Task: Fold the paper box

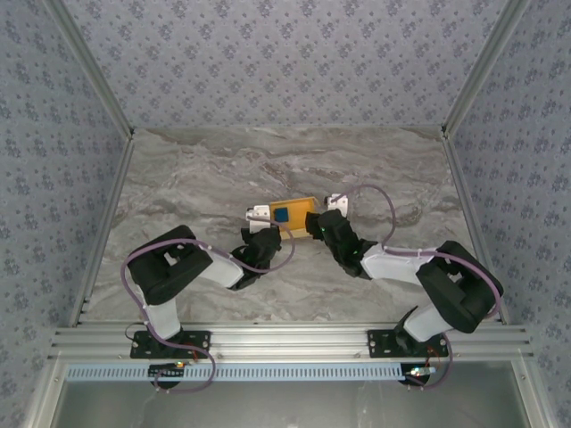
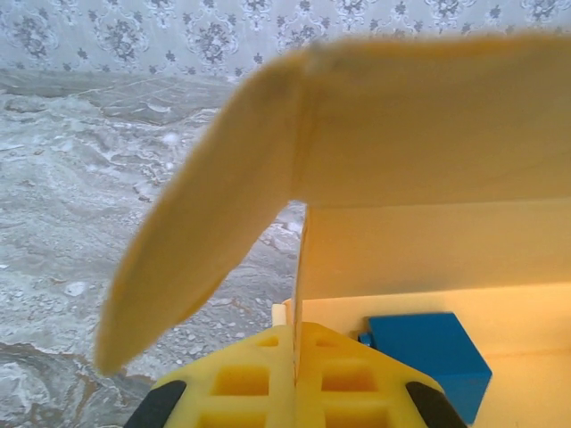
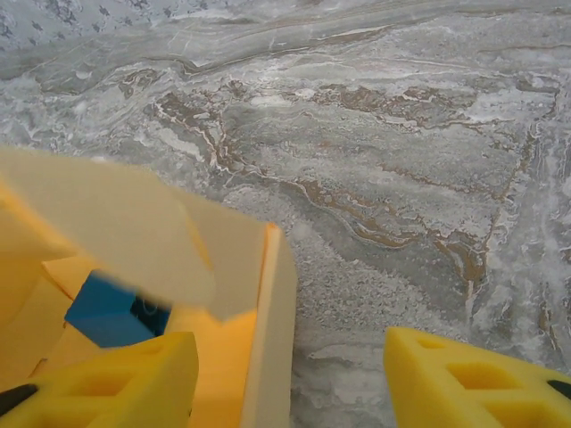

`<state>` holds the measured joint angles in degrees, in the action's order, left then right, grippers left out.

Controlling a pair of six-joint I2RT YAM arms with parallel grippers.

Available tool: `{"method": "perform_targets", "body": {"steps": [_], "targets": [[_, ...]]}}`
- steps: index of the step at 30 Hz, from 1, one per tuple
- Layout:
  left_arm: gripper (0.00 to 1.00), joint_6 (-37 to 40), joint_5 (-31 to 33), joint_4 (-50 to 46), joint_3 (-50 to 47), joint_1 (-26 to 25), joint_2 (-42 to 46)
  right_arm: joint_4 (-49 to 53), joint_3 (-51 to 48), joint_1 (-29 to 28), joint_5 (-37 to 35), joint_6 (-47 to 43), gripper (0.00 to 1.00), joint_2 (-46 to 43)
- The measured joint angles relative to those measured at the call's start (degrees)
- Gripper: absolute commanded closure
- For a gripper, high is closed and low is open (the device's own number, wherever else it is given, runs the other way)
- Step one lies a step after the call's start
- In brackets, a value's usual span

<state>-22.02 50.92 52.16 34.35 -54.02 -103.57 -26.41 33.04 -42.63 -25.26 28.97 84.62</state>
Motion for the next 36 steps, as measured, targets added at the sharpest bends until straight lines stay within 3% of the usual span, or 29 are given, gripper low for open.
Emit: {"method": "perform_targets", "body": {"steps": [7, 18, 21, 28, 36], "targets": [[1.00, 0.2, 1.0, -0.5, 0.0, 0.0, 0.0, 4.2, 0.0, -0.1, 2.9, -1.0, 0.36, -2.3], [1.00, 0.6, 1.0, -0.5, 0.0, 0.0, 0.0, 16.9, 4.6, 1.9, 7.6, -5.6, 0.30, -18.6], [1.00, 0.6, 1.0, -0.5, 0.0, 0.0, 0.0, 20.3, 9.8, 4.5, 10.4, -5.9, 0.30, -17.3], [1.00, 0.6, 1.2, -0.8, 0.0, 0.0, 0.0, 28.5, 24.5, 7.2, 15.2, -5.4, 0.33, -5.3], [1.00, 0.6, 1.3, -1.0, 0.0, -0.1, 0.0, 34.2, 26.8, 7.3, 19.9, -4.4, 0.34, 3.6]]}}
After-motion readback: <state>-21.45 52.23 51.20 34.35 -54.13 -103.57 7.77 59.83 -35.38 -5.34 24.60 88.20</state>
